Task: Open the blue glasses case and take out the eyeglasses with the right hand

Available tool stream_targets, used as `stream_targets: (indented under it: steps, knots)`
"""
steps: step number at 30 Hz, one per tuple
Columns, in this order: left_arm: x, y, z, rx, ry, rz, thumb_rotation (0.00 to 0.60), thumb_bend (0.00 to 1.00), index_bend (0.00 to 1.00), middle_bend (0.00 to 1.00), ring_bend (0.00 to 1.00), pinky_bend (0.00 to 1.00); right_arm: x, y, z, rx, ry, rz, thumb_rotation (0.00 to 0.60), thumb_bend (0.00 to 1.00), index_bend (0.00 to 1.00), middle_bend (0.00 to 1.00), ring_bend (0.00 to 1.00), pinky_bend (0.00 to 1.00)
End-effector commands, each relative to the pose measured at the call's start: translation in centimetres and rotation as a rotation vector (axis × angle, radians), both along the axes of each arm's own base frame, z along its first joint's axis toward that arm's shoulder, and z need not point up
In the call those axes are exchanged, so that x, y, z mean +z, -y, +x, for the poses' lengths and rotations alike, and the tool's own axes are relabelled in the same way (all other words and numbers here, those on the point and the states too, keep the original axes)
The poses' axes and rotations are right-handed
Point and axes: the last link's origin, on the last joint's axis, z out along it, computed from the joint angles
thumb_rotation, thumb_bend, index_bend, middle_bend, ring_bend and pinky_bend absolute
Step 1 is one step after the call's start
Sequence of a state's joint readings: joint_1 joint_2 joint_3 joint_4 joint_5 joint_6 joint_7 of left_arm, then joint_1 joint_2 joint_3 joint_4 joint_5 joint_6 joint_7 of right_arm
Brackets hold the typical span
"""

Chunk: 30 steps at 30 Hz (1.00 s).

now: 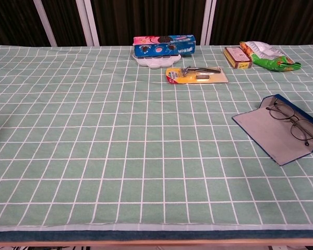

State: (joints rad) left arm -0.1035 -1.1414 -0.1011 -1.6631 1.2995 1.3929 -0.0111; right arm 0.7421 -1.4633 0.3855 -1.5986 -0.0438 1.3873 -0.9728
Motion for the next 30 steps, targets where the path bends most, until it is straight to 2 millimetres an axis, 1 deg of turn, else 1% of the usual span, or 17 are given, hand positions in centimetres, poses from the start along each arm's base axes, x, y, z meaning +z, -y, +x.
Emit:
stream_targets:
  steps: [1,2,3,5,6,7,10,13,18,28,30]
  knots:
    - [0.0,0.0,0.0,0.001,0.001,0.0,0.6,0.02,0.0,0.0,0.0,0.0,0.0,0.2,0.3,0.009,0.022,-0.009,0.6,0.26,0.01,0.92,0.95,1.0]
    - [0.0,0.0,0.0,0.001,0.001,0.001,0.6,0.02,0.0,0.0,0.0,0.0,0.0,0.3,0.5,0.014,0.038,-0.016,0.6,0.27,0.02,0.92,0.95,1.0]
    - [0.0,0.0,0.0,0.001,0.001,0.001,0.6,0.02,0.0,0.0,0.0,0.0,-0.1,0.4,0.8,0.016,0.062,-0.026,0.6,0.32,0.02,0.92,0.95,1.0]
    - [0.0,0.0,0.0,0.001,0.003,0.002,0.6,0.02,0.0,0.0,0.0,0.0,-0.1,0.6,1.4,0.014,0.126,-0.045,0.6,0.45,0.03,0.93,0.96,1.0]
    - [0.0,0.0,0.0,0.001,0.003,0.002,0.6,0.02,0.0,0.0,0.0,0.0,0.0,0.8,2.0,0.014,0.174,-0.053,0.6,0.55,0.03,0.93,0.96,1.0]
    - [0.0,0.0,0.0,0.001,0.004,0.001,0.6,0.02,0.0,0.0,0.0,0.0,0.0,0.9,2.4,0.014,0.198,-0.057,0.6,0.62,0.04,0.93,0.96,1.0]
    - [0.0,0.0,0.0,0.0,0.004,0.001,0.6,0.02,0.0,0.0,0.0,0.0,0.3,1.3,3.2,0.031,0.21,-0.057,0.6,0.76,0.05,0.94,0.97,1.0]
    - [0.0,0.0,0.0,0.0,0.004,0.0,0.6,0.02,0.0,0.0,0.0,0.0,0.3,1.7,3.8,0.038,0.205,-0.05,0.6,0.85,0.06,0.95,0.98,1.0]
    - [0.1,0.0,0.0,0.0,0.007,0.002,0.6,0.02,0.0,0.0,0.0,0.0,0.1,2.1,4.0,0.015,0.191,-0.03,0.6,0.89,0.1,0.96,0.98,1.0]
    - [0.1,0.0,0.0,0.0,0.008,0.001,0.6,0.02,0.0,0.0,0.0,0.0,-0.7,2.1,4.2,-0.04,0.163,0.029,0.6,0.9,0.21,0.96,0.98,1.0]
    - [0.1,0.0,0.0,-0.001,0.009,0.001,0.6,0.02,0.0,0.0,0.0,0.0,-0.8,2.1,4.2,-0.044,0.166,0.033,0.6,0.91,0.22,0.96,0.98,1.0]
